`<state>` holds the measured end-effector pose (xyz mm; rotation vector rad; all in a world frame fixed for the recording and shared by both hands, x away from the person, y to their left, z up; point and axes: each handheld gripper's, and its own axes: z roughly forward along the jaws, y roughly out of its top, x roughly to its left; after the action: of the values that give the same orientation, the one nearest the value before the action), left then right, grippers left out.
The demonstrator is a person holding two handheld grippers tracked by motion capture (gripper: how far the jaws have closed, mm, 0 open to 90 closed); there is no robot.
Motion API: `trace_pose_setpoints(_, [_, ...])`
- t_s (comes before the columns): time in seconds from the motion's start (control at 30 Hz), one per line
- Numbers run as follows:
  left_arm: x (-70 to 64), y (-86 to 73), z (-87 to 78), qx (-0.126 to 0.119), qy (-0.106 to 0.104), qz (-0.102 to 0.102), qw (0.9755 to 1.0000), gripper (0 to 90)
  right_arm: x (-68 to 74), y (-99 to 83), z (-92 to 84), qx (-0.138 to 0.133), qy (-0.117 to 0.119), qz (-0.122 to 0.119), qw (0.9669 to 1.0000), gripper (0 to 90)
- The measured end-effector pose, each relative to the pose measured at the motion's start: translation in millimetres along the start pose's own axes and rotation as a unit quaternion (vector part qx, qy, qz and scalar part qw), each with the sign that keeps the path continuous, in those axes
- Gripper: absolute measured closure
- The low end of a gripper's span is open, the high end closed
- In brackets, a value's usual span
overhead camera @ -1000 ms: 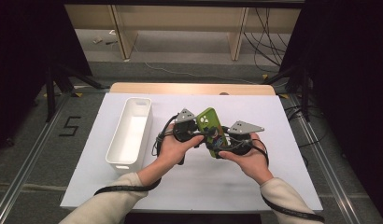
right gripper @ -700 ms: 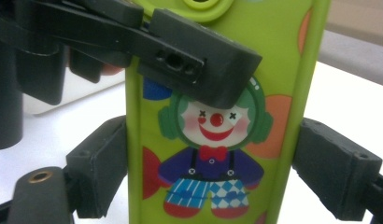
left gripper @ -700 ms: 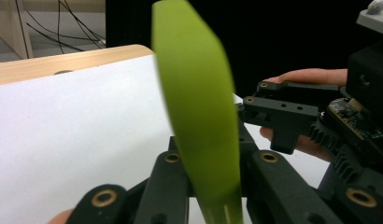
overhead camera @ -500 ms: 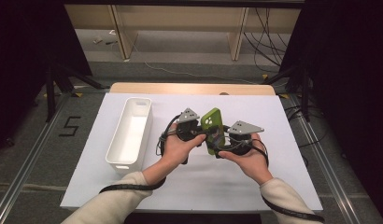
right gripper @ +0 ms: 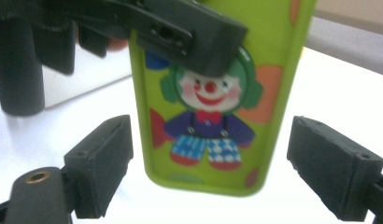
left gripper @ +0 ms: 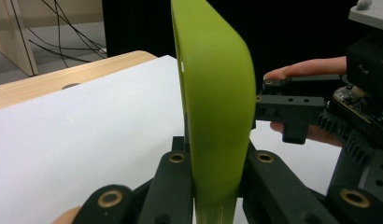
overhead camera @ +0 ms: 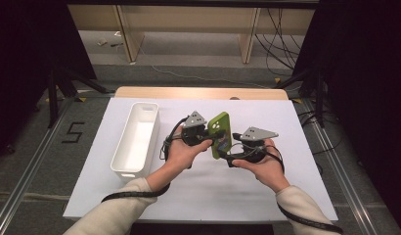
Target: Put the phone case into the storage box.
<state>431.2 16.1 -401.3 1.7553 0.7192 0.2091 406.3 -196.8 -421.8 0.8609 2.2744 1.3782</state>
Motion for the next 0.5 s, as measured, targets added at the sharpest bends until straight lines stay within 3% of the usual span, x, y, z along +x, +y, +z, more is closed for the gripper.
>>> trace_pose_setpoints(0.27, [4.0,0.3,0.6,0.007,-0.040,0.035,0.9986,83.6,-15.1,-10.3,-2.1,0.022,0.008,0.000,0.9997,16.0])
trace_pose_setpoints(0.37, [2.7,-0.1,2.0,0.014,-0.064,0.054,0.9963,83.5,-20.5,-13.9,-1.8,0.031,0.019,-0.004,0.9993,17.6])
trace_pose_setpoints(0.5, [0.8,-1.2,3.9,0.015,-0.076,0.063,0.9950,83.5,-22.8,-17.6,-0.2,0.038,0.031,-0.003,0.9988,18.6])
